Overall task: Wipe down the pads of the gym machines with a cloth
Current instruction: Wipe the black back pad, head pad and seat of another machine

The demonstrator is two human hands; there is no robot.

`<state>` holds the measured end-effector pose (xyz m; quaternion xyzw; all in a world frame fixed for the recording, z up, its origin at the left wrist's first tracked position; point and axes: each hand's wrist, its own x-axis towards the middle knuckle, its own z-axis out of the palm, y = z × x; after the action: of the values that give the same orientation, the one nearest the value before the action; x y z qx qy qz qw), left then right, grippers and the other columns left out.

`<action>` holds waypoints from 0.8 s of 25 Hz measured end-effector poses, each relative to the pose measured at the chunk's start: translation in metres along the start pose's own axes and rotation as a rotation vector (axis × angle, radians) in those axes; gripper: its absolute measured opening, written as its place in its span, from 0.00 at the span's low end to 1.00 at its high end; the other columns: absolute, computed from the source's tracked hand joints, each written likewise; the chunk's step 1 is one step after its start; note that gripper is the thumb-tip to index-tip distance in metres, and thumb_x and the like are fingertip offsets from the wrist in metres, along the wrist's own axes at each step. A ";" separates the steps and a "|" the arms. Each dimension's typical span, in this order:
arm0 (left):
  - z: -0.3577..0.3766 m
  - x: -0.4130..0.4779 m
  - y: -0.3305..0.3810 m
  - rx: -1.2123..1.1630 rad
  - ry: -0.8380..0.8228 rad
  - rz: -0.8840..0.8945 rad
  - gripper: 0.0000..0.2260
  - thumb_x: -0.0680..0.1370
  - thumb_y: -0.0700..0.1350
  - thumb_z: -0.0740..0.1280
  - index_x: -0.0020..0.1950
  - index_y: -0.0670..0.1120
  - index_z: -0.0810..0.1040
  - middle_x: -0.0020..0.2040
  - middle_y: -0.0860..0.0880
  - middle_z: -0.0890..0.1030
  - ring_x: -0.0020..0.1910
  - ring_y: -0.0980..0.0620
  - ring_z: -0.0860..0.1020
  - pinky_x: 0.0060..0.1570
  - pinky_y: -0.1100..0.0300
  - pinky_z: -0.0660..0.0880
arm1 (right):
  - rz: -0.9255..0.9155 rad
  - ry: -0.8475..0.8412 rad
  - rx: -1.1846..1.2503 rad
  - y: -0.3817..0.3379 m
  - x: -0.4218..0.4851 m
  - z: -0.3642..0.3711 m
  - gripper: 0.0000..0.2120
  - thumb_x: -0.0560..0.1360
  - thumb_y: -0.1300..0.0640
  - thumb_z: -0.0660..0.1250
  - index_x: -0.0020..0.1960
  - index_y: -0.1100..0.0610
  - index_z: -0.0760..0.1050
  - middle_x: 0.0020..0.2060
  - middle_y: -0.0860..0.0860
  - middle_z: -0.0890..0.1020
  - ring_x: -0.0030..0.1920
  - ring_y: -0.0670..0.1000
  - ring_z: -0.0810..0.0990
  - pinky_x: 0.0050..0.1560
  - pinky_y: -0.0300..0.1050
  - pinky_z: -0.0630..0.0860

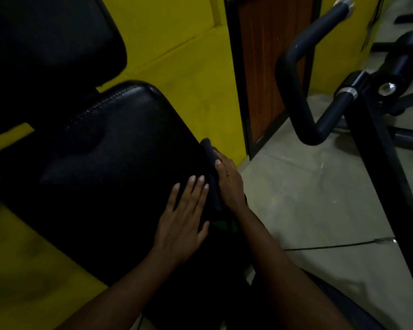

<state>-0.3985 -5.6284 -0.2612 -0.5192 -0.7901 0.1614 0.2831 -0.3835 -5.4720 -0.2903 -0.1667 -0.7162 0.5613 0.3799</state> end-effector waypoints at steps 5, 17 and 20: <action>0.034 0.005 0.030 0.023 -0.071 0.158 0.32 0.74 0.52 0.52 0.75 0.38 0.57 0.77 0.40 0.56 0.76 0.44 0.52 0.74 0.45 0.44 | 0.241 0.002 -0.152 0.075 -0.040 -0.030 0.19 0.80 0.50 0.51 0.65 0.53 0.73 0.60 0.55 0.78 0.60 0.53 0.74 0.53 0.39 0.66; 0.068 -0.002 0.061 0.029 -0.051 0.253 0.31 0.77 0.53 0.47 0.76 0.37 0.54 0.77 0.39 0.55 0.76 0.42 0.51 0.74 0.45 0.43 | 0.559 -0.111 0.095 0.120 -0.070 -0.077 0.12 0.79 0.49 0.58 0.56 0.45 0.79 0.58 0.46 0.80 0.59 0.44 0.76 0.61 0.38 0.69; 0.071 -0.003 0.088 -0.125 -0.037 0.149 0.31 0.75 0.52 0.51 0.75 0.38 0.58 0.76 0.39 0.59 0.76 0.43 0.53 0.74 0.45 0.46 | 0.484 -0.029 0.124 0.116 -0.075 -0.068 0.10 0.79 0.51 0.59 0.56 0.45 0.77 0.55 0.47 0.79 0.56 0.44 0.76 0.57 0.34 0.70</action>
<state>-0.3769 -5.5929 -0.3660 -0.5900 -0.7629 0.1422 0.2227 -0.3066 -5.4395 -0.4199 -0.3017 -0.6250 0.6810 0.2336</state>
